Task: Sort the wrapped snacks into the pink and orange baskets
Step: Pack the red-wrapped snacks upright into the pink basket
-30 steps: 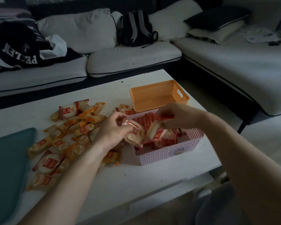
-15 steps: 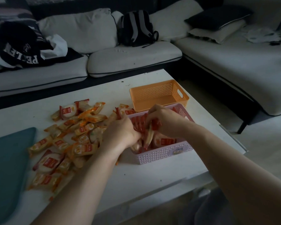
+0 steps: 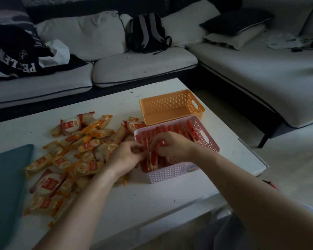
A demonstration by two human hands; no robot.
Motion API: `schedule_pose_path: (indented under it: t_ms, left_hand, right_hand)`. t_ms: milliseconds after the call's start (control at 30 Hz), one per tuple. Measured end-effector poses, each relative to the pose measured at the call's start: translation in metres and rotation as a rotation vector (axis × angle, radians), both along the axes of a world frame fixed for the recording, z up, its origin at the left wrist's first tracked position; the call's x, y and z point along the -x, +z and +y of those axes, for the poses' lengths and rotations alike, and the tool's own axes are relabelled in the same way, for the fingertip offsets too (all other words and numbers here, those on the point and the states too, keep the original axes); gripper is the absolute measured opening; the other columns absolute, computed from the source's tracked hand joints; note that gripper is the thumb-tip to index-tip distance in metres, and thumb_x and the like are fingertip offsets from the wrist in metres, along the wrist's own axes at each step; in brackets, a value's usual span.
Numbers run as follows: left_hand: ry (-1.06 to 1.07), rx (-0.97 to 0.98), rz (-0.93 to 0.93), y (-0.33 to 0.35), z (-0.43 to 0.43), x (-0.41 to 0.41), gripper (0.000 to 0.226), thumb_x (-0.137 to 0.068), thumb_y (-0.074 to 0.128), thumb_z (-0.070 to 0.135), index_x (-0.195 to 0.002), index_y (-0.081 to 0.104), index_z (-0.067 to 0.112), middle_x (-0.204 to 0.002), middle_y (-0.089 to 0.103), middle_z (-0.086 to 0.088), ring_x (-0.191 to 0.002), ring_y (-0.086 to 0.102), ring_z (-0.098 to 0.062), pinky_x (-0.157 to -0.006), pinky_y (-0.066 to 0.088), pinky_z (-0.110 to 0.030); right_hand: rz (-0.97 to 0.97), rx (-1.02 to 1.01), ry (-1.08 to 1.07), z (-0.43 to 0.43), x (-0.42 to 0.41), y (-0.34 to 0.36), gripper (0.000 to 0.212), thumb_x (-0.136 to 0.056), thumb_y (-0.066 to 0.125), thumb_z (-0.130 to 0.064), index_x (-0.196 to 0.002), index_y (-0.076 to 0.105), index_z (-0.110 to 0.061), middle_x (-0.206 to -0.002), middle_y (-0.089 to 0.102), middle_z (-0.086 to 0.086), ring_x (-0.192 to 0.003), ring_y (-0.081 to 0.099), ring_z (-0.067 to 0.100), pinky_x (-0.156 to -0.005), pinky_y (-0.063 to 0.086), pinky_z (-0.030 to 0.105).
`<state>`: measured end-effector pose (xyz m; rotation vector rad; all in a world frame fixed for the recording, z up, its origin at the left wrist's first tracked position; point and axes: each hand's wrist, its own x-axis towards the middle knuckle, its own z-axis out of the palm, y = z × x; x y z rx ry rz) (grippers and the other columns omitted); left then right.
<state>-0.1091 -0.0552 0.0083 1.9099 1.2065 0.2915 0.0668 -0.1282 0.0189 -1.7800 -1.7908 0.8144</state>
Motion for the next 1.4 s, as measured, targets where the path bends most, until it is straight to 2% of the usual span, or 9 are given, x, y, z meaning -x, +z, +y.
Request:
schedule_pose_path:
  t_ms: [200, 300, 400, 567, 867, 1000, 1133, 1267, 1400]
  left_hand:
    - [-0.132, -0.491, 0.222, -0.016, -0.006, -0.008, 0.040, -0.088, 0.071, 0.021, -0.126, 0.059, 0.028, -0.127, 0.058, 0.005, -0.116, 0.057, -0.021, -0.089, 0.051, -0.038]
    - [-0.270, -0.557, 0.201, -0.021, -0.007, -0.014, 0.030, -0.087, 0.062, 0.017, -0.114, 0.069, 0.027, -0.122, 0.060, 0.006, -0.120, 0.051, -0.026, -0.101, 0.046, -0.050]
    - [-0.305, -0.560, 0.274, -0.022, -0.006, -0.014, 0.022, -0.093, 0.056, 0.036, -0.104, 0.075, 0.039, -0.114, 0.057, 0.017, -0.118, 0.044, -0.017, -0.104, 0.043, -0.046]
    - [-0.311, -0.582, 0.288, -0.022, -0.003, -0.018, 0.021, -0.095, 0.057, 0.041, -0.099, 0.077, 0.037, -0.105, 0.051, 0.018, -0.111, 0.044, -0.015, -0.100, 0.045, -0.046]
    - [-0.292, -0.507, 0.182, -0.029, 0.006, -0.019, 0.015, -0.093, 0.065, 0.029, -0.095, 0.079, 0.032, -0.103, 0.054, 0.015, -0.108, 0.053, -0.013, -0.095, 0.049, -0.044]
    - [-0.195, -0.469, -0.043, -0.027, 0.006, -0.016, 0.012, -0.092, 0.064, 0.031, -0.101, 0.071, 0.036, -0.104, 0.064, 0.017, -0.103, 0.061, -0.010, -0.091, 0.054, -0.042]
    - [-0.178, -0.269, -0.211, -0.014, -0.006, -0.016, 0.037, -0.092, 0.051, 0.063, -0.118, 0.060, 0.039, -0.110, 0.070, 0.019, -0.100, 0.067, 0.001, -0.086, 0.057, -0.035]
    - [-0.175, -0.273, -0.159, -0.011, -0.013, -0.024, 0.017, -0.094, 0.063, 0.053, -0.107, 0.061, 0.042, -0.095, 0.068, 0.025, -0.093, 0.067, 0.005, -0.079, 0.058, -0.027]
    - [0.000, -0.415, -0.056, -0.012, -0.015, -0.030, 0.027, -0.090, 0.071, 0.044, -0.109, 0.066, 0.026, -0.097, 0.071, 0.013, -0.089, 0.068, -0.008, -0.078, 0.059, -0.036]
  right_hand:
    - [-0.139, -0.027, -0.173, -0.002, 0.016, -0.021, 0.030, -0.087, 0.069, -0.014, -0.115, 0.058, -0.017, -0.122, 0.056, 0.004, -0.107, 0.059, 0.022, -0.096, 0.053, 0.039]
    - [-0.310, -0.053, -0.259, 0.002, 0.011, -0.019, 0.037, -0.087, 0.072, -0.024, -0.118, 0.053, -0.016, -0.116, 0.055, 0.004, -0.096, 0.065, 0.026, -0.086, 0.058, 0.043]
    - [-0.346, -0.081, -0.307, 0.001, -0.018, -0.001, 0.013, -0.090, 0.071, -0.024, -0.096, 0.060, -0.020, -0.087, 0.064, -0.003, -0.075, 0.066, 0.015, -0.065, 0.059, 0.028]
    - [-0.508, 0.051, -0.262, -0.009, -0.041, -0.001, 0.012, -0.094, 0.068, -0.030, -0.104, 0.069, -0.024, -0.081, 0.063, -0.010, -0.066, 0.061, 0.005, -0.054, 0.048, 0.015]
    - [-0.722, 0.119, -0.153, -0.007, -0.029, -0.015, 0.018, -0.095, 0.068, -0.027, -0.110, 0.068, -0.018, -0.084, 0.065, -0.005, -0.074, 0.065, 0.011, -0.065, 0.058, 0.025]
    - [-0.469, 0.052, -0.079, -0.006, -0.051, -0.002, 0.015, -0.095, 0.067, -0.030, -0.108, 0.070, -0.025, -0.093, 0.069, -0.011, -0.080, 0.067, 0.005, -0.070, 0.060, 0.023]
    - [-0.145, -0.027, -0.020, -0.009, -0.052, 0.003, 0.016, -0.096, 0.065, -0.020, -0.111, 0.067, -0.025, -0.103, 0.067, -0.014, -0.091, 0.066, 0.007, -0.075, 0.056, 0.021]
    - [-0.143, 0.080, -0.047, -0.005, -0.036, -0.003, 0.024, -0.101, 0.058, -0.019, -0.122, 0.067, -0.015, -0.111, 0.069, -0.002, -0.090, 0.066, 0.011, -0.069, 0.052, 0.014]
    - [-0.170, 0.010, -0.243, 0.001, -0.036, -0.008, 0.018, -0.097, 0.061, -0.024, -0.095, 0.076, -0.015, -0.091, 0.075, 0.000, -0.078, 0.070, 0.015, -0.069, 0.058, 0.026]
